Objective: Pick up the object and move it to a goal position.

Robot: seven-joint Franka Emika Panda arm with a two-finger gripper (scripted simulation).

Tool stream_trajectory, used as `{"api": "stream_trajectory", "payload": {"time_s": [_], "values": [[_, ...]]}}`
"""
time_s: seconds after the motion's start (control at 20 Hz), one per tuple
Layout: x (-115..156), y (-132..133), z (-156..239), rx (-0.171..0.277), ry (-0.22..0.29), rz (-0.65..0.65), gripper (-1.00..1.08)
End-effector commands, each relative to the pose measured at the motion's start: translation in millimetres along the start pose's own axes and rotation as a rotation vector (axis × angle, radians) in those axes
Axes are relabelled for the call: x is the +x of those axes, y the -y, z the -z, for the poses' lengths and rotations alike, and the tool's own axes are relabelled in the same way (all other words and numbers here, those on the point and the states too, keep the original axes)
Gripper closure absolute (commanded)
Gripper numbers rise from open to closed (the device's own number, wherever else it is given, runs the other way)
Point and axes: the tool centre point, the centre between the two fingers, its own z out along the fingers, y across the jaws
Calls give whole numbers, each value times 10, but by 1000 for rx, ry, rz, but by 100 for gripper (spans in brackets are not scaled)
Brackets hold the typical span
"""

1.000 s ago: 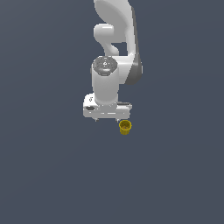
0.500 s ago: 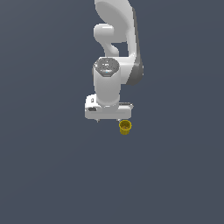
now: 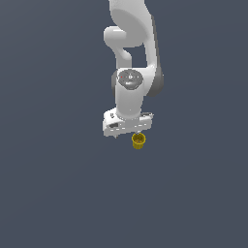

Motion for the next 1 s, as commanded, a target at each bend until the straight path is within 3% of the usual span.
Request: {"api": "stream_trajectory", "payload": {"time_s": [0.0, 0.5, 0.95], "values": [[-1, 127, -75, 0, -5, 81, -92], [-29, 539, -299, 2, -25, 338, -92], [-41, 636, -348, 3, -30, 396, -92]]}}
